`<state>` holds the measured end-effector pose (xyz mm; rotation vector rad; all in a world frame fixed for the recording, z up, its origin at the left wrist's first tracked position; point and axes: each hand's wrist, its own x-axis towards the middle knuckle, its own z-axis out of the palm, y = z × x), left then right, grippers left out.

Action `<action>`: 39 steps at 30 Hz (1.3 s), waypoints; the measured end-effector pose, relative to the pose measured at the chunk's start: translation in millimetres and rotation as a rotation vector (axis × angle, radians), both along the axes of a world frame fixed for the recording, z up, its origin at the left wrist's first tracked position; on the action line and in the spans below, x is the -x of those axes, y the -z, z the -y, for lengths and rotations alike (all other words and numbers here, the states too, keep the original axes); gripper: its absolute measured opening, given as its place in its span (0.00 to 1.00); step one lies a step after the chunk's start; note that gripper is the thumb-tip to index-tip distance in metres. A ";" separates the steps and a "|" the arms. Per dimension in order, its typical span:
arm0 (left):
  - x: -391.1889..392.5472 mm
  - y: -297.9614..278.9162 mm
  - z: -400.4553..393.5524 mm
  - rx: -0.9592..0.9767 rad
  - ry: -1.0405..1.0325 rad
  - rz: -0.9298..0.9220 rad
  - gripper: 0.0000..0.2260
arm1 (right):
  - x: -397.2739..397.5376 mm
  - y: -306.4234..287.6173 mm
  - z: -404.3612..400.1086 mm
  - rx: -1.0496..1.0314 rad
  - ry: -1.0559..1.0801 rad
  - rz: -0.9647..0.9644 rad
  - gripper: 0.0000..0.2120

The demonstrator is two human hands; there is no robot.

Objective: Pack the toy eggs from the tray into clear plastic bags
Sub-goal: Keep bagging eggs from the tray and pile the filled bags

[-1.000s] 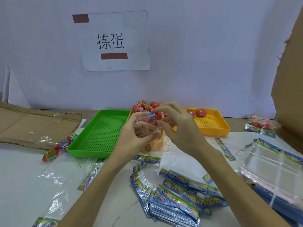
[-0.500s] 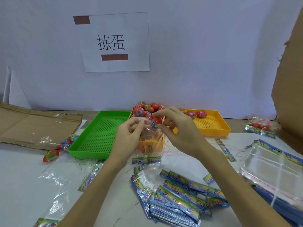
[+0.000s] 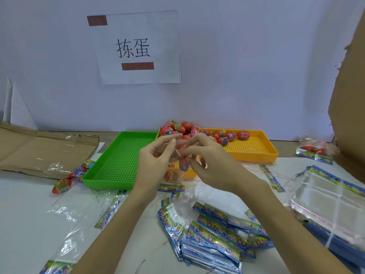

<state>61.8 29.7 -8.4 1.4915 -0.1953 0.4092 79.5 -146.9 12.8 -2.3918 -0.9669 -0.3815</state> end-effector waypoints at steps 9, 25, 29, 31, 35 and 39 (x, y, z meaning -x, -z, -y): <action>-2.1 1.4 -2.6 -0.052 0.012 -0.039 0.08 | 1.7 9.3 -6.1 0.168 0.029 -0.026 0.16; -11.0 10.2 -22.4 -0.600 -0.030 -0.019 0.14 | -18.3 0.0 33.5 -0.180 0.170 -0.084 0.08; -9.5 11.1 -15.1 -0.357 -0.004 -0.029 0.03 | -19.1 5.4 27.3 -0.066 0.154 -0.169 0.13; -8.3 11.7 -11.9 -0.291 -0.038 -0.022 0.02 | -18.8 8.6 23.2 -0.051 0.160 -0.182 0.16; -6.6 10.3 -6.3 -0.129 -0.026 -0.094 0.04 | -19.5 11.6 20.0 -0.133 0.152 -0.204 0.16; -9.1 6.5 -8.5 -0.003 0.099 -0.202 0.22 | -21.0 9.6 18.3 -0.284 0.158 -0.329 0.16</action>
